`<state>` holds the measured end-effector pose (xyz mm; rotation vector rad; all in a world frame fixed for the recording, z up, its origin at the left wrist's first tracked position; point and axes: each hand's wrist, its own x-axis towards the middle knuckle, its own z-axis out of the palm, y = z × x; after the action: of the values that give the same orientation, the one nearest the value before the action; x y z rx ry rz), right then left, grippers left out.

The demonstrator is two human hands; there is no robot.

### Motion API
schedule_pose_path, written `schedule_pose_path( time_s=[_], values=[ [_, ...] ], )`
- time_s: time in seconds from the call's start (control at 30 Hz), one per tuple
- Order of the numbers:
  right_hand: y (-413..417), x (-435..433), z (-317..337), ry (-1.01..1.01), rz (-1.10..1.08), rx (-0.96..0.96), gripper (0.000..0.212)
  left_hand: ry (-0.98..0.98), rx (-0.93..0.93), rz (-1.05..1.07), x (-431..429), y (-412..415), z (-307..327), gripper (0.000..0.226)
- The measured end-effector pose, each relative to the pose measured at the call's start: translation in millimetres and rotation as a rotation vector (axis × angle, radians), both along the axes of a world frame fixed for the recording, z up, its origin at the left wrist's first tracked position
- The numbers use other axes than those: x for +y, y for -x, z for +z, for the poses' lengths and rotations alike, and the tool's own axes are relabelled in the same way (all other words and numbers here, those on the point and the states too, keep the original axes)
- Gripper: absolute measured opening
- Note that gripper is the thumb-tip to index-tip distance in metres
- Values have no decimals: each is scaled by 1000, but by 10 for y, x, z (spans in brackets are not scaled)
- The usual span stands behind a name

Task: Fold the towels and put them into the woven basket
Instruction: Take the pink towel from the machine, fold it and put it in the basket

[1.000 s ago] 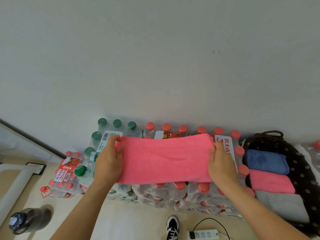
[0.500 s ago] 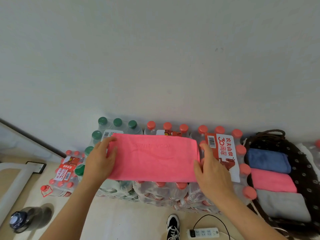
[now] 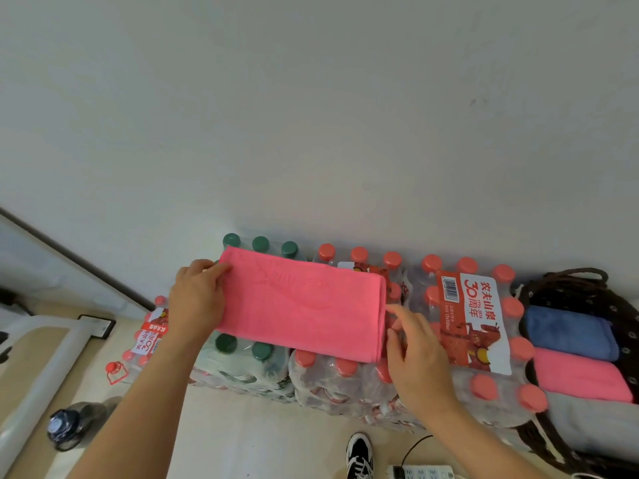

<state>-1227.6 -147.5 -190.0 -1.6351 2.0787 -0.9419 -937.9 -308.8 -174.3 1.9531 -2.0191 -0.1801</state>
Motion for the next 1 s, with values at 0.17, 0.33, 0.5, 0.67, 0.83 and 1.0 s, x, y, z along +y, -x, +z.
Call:
schedule_pose_path(
  time_s=[0.17,0.33,0.5,0.67,0.83,1.0],
  values=[
    [47,-87,70,-11,-60,-135,22,2,42,-189,424,607,167,31],
    [151,-338,84,-156,-114,-322,12,-154,131,-506,1213,1475,57,25],
    [198,-443,95,-233,-101,-364,16,-90,26,-490,1296,1649,46,17],
    [200,-517,144,-279,-85,-317,6,-158,78,-505,1279,1681,65,15],
    [217,-581,189,-326,-35,-238,15,-204,-23,-530,1333,1747,51,39],
    [203,-612,273,-288,0,-30,30,-122,-82,-568,1393,1727,25,40]
  ],
)
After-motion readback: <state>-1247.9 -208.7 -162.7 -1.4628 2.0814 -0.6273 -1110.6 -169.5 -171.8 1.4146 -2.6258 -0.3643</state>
